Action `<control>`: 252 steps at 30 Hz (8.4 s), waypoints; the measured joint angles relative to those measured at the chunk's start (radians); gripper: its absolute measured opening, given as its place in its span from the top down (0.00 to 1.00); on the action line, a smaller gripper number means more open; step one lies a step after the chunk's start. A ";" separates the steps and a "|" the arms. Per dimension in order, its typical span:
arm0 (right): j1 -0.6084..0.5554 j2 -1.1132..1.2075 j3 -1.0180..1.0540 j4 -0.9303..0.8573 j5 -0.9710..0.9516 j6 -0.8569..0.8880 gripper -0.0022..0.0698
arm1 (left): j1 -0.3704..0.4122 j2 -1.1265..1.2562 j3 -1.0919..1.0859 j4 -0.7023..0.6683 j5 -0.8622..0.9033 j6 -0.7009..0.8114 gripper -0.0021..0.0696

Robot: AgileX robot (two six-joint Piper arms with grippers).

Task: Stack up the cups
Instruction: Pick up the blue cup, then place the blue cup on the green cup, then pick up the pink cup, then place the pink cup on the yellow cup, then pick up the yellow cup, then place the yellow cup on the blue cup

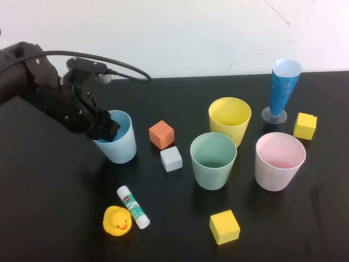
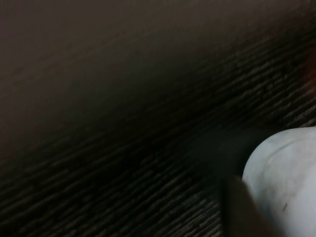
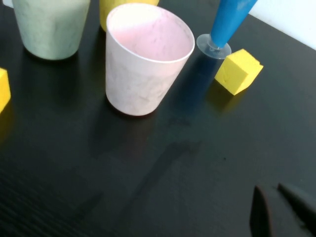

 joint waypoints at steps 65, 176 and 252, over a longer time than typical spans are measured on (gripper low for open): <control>0.002 0.151 -0.283 0.045 0.342 0.000 0.96 | -0.388 -0.080 -0.374 0.271 -0.056 -0.286 0.75; 0.361 1.424 -1.419 -0.215 0.359 0.173 0.61 | -0.388 -1.505 1.126 0.873 -0.304 -0.700 0.97; 0.542 1.387 -1.689 -0.458 0.785 0.490 0.90 | -0.388 -1.449 1.178 0.920 -0.555 -0.891 0.97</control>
